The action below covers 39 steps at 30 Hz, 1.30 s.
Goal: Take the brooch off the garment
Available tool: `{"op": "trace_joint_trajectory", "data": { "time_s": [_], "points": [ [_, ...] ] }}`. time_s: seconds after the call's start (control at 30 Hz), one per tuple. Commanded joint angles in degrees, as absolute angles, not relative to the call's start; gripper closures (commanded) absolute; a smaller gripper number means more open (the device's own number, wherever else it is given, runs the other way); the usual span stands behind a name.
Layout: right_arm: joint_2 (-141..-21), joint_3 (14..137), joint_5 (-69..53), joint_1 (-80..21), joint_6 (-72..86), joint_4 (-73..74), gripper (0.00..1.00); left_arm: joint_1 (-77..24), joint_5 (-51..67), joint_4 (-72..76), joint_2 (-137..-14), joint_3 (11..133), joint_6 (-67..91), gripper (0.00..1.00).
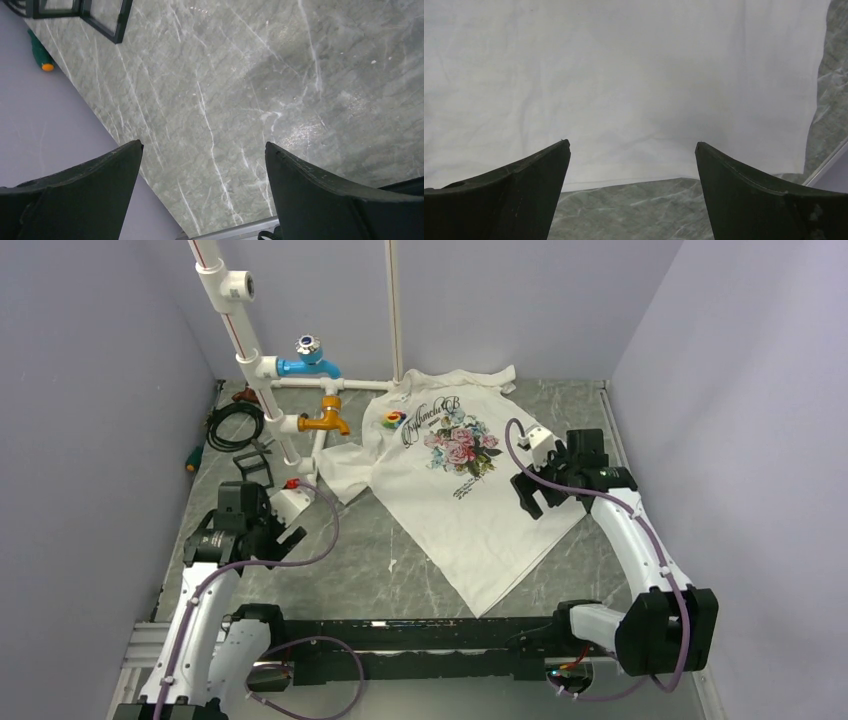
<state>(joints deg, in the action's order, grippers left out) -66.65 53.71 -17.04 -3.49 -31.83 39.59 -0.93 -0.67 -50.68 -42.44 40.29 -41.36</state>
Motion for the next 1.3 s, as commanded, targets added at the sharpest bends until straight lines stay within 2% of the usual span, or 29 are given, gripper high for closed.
{"op": "trace_joint_trajectory", "data": {
  "time_s": [0.0, 0.3, 0.6, 0.9, 1.27],
  "points": [
    [-68.7, 55.1, -17.8, -3.6, -31.1, 40.4, 0.0, -4.0, 1.5, -49.4, -43.6, 41.4, -45.3, 0.01],
    [-77.4, 59.1, -16.2, -3.5, -31.7, 43.0, 0.0, -22.3, 1.9, -46.3, -53.4, 47.0, -43.3, 0.01],
    [-87.0, 65.1, -13.0, -0.3, -32.7, 45.5, 0.01, -36.2, 6.5, -41.5, -78.9, 63.7, -39.7, 0.01],
    [-96.5, 71.3, -13.1, 5.9, -32.5, 49.4, 0.06, -37.8, 6.9, -43.8, -104.9, 83.1, -32.8, 0.08],
    [-105.5, 75.4, -12.0, 7.6, -34.8, 53.0, 0.18, -37.9, 9.6, -45.5, -118.6, 90.9, -29.0, 0.11]
  ]
}}
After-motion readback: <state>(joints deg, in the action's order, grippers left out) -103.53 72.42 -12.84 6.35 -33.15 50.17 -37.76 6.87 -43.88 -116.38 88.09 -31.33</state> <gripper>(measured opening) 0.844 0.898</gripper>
